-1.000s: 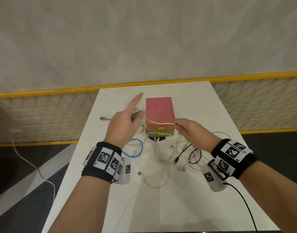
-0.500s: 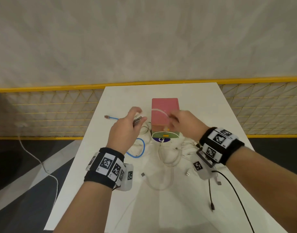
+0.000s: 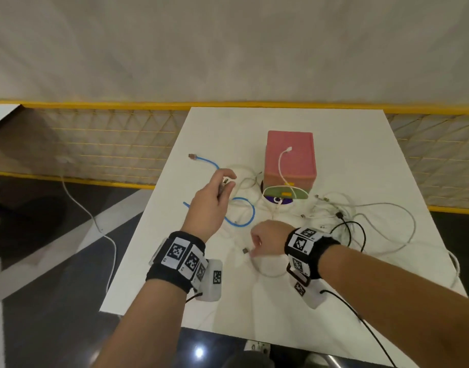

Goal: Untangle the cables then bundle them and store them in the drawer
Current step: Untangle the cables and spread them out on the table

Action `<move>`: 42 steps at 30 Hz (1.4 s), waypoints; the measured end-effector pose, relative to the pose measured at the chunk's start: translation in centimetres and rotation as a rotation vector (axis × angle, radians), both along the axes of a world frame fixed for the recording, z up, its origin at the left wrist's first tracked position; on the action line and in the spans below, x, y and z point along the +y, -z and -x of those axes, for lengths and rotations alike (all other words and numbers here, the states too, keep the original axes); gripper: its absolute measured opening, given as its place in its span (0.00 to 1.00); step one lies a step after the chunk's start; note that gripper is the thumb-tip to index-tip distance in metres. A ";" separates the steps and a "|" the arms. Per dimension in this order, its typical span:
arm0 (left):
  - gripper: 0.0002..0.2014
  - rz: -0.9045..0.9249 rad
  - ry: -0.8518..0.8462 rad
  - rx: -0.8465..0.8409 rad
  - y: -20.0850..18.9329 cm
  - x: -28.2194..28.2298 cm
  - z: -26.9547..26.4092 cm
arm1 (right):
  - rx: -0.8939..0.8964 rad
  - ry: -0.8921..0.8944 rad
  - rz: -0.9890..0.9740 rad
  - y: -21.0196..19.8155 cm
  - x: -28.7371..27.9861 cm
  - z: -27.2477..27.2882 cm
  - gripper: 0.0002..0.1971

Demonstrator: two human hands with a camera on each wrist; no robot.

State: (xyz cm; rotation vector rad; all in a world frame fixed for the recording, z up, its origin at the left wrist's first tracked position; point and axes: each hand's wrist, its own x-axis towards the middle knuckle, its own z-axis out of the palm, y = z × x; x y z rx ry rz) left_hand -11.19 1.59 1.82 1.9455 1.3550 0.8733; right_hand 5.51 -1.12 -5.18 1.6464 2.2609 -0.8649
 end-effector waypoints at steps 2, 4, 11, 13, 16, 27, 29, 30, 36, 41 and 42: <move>0.03 0.012 0.006 -0.019 0.4 -0.5 0.5 | -0.076 -0.019 0.068 1.2 -1.3 1.0 0.18; 0.03 0.023 0.002 -0.014 0.7 -1.0 0.8 | -0.078 -0.013 0.100 1.9 -2.1 1.4 0.16; 0.10 0.090 -0.035 -0.023 2.2 -2.2 1.2 | 0.026 0.079 0.019 1.4 -3.2 0.5 0.10; 0.10 0.090 -0.081 -0.042 2.1 -2.2 0.9 | 0.215 0.211 0.018 0.6 -3.8 -0.1 0.10; 0.08 0.135 -0.161 -0.132 1.5 -2.0 0.1 | 0.569 0.332 -0.032 -1.2 -4.8 -1.1 0.06; 0.14 0.333 0.022 -0.555 -2.8 -0.5 -5.0 | 0.943 0.427 -0.255 -5.4 -5.2 -2.7 0.12; 0.12 0.321 -0.027 -0.675 -3.9 0.3 -4.9 | 0.850 0.407 -0.266 -4.4 -5.7 -4.2 0.12; 0.12 0.324 -0.027 -0.723 -4.4 0.6 -4.9 | 0.801 0.393 -0.285 -3.9 -5.9 -4.9 0.12; 0.19 0.362 0.031 -0.895 -5.9 1.2 -4.3 | 0.634 0.440 -0.284 -2.1 -6.6 -8.6 0.12; 0.12 0.227 0.090 -0.358 -5.6 0.5 -4.7 | 0.618 0.536 -0.367 -2.5 -5.8 -10.3 0.13; 0.08 0.200 0.143 -0.244 -5.3 0.1 -5.3 | 0.647 0.548 -0.388 -3.2 -5.6 -10.1 0.13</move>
